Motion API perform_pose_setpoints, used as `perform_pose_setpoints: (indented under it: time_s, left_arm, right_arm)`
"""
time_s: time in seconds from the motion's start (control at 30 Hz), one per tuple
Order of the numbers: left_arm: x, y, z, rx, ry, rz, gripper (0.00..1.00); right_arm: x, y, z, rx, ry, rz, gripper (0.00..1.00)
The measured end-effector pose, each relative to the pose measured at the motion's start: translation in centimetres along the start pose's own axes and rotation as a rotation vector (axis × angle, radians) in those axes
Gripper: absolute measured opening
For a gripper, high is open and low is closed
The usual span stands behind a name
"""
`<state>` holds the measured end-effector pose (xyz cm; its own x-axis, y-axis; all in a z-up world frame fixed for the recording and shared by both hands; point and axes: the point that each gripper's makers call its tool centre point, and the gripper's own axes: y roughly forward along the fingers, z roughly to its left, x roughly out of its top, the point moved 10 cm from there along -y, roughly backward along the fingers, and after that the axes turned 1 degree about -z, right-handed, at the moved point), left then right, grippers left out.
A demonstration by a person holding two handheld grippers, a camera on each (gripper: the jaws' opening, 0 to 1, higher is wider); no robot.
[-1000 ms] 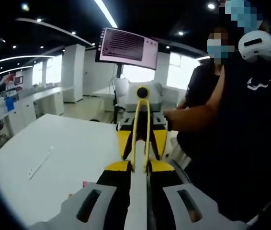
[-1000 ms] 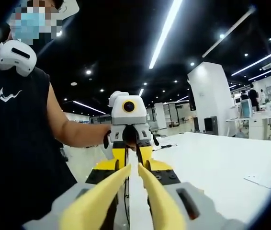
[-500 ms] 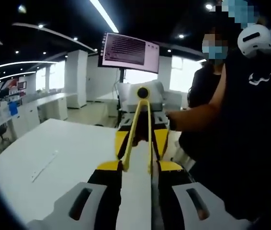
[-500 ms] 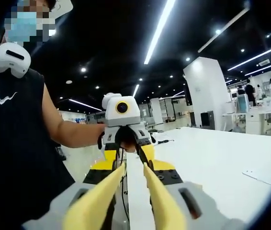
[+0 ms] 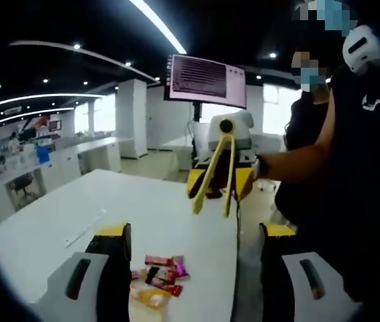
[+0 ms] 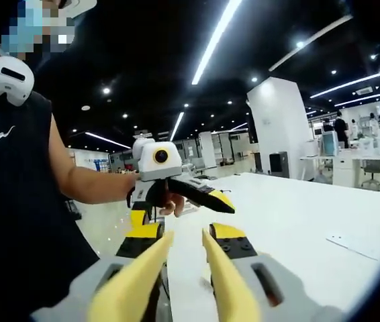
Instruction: Place the target food into the container with the food tongs after gripping and lifting it, then release it inside without dropping or visibly crushing the food.
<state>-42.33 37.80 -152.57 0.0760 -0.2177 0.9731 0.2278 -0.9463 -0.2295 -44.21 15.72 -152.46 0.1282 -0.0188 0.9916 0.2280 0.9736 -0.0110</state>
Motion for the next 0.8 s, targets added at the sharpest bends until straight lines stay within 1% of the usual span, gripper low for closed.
perform_pose_setpoints:
  time_s: [0.03,0.07,0.1,0.13,0.17,0.23,0.33,0.37,0.4,0.43,0.47,0.5,0.53,0.57,0.63,0.7,0.8]
  left_arm:
    - [-0.1,-0.1,0.2,0.021,0.011,-0.005,0.87]
    - [-0.4,-0.4,0.5,0.060,0.040,-0.018,0.91]
    - [-0.7,-0.5,0.5,0.076,0.042,-0.017,0.95]
    - [-1.2,-0.8,0.7,0.107,0.034,-0.009,0.99]
    - [-1.6,-1.0,0.8,0.123,0.036,0.001,0.99]
    - [-2.2,-1.4,1.0,0.152,0.038,-0.009,0.99]
    - [-3.7,-2.3,1.1,0.229,0.049,0.017,0.99]
    - [-4.8,-2.7,1.2,0.272,0.091,0.043,0.99]
    - [-5.5,-2.9,1.2,0.293,0.116,0.054,0.99]
    - [-6.4,-3.0,0.9,0.285,0.081,0.036,0.99]
    - [-7.0,-3.3,0.9,0.291,0.053,0.020,0.99]
    - [-7.8,-3.6,0.9,0.309,0.024,0.015,0.99]
    - [-8.4,-3.9,0.9,0.328,0.017,0.026,0.99]
    - [-9.1,-4.3,0.9,0.338,0.012,0.028,0.99]
    - [-9.9,-4.7,0.7,0.350,-0.009,0.032,0.99]
    - [-11.2,-5.3,0.7,0.366,-0.026,0.038,0.99]
    - [-12.9,-5.8,0.1,0.393,-0.064,0.047,0.99]
  right_arm:
    - [0.0,-0.1,-0.1,-0.009,0.001,0.003,0.27]
    - [0.0,-0.1,-0.1,-0.013,0.001,0.004,0.27]
    - [0.0,-0.2,-0.2,-0.015,0.001,0.006,0.27]
    - [0.0,-0.3,-0.3,-0.025,-0.006,0.005,0.26]
    - [0.1,-0.4,-0.3,-0.033,-0.019,0.006,0.26]
    - [0.0,-0.5,-0.6,-0.051,-0.027,0.017,0.26]
    - [-0.1,-0.7,-0.9,-0.063,-0.030,0.028,0.26]
    - [-0.1,-0.8,-1.0,-0.067,-0.018,0.031,0.27]
    - [-0.1,-0.8,-1.1,-0.068,-0.019,0.033,0.27]
    - [-0.1,-0.9,-1.2,-0.077,-0.033,0.044,0.26]
    - [-0.2,-1.0,-1.2,-0.077,-0.036,0.054,0.26]
    - [-0.4,-1.0,-1.3,-0.080,-0.034,0.068,0.27]
    - [-0.5,-1.0,-1.4,-0.086,-0.034,0.074,0.27]
    - [-0.7,-1.0,-1.5,-0.098,-0.036,0.088,0.27]
    - [-1.1,-1.0,-1.7,-0.116,-0.040,0.102,0.27]
    - [-1.6,-1.1,-2.0,-0.137,-0.044,0.117,0.27]
    - [-2.4,-1.3,-2.6,-0.189,-0.052,0.143,0.26]
